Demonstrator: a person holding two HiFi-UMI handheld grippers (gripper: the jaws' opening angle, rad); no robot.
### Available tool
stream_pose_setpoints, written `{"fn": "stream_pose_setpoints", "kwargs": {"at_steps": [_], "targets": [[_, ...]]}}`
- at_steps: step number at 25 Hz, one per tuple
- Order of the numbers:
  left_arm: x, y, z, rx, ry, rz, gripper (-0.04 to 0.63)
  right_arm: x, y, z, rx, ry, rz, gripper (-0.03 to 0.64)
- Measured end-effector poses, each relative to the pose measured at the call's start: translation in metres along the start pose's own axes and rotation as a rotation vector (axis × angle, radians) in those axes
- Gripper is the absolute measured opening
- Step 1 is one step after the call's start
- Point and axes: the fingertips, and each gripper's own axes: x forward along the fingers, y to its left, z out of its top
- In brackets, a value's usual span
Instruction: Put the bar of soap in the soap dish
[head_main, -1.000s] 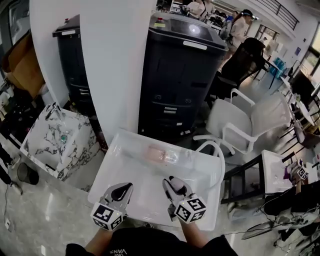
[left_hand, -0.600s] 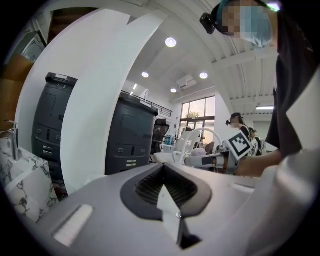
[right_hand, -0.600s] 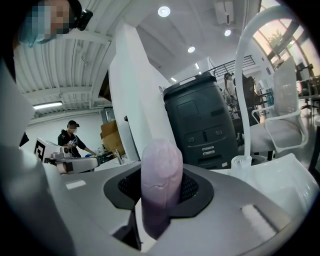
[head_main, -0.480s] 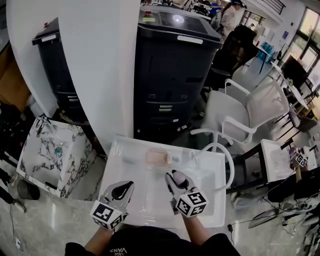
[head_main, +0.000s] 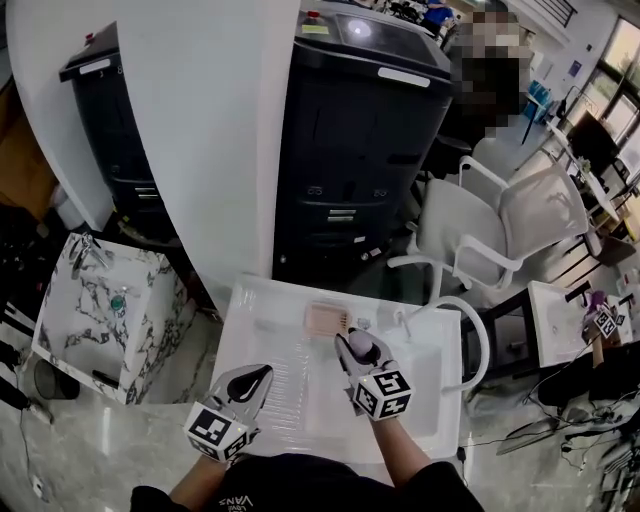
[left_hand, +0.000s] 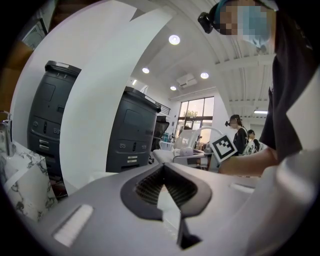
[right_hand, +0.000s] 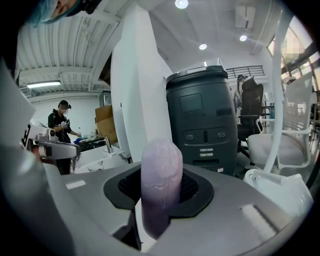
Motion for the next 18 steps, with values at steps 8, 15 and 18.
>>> {"fn": "stream_pose_setpoints", "kwargs": {"at_steps": [8,15,18], "targets": [[-0.012,0.019,-0.012,-0.028,0.009,0.040,0.047,0.036,-0.010,-0.017,-0.113,0.077,-0.007,0.123],[-0.022,0.034,-0.023,-0.058,0.017,0.068,0.048,0.065,-0.017,-0.029,-0.247,0.161,-0.003,0.123],[-0.025,0.039,-0.026,-0.057,0.020,0.072,0.046,0.077,-0.023,-0.038,-0.314,0.199,-0.004,0.123]]}}
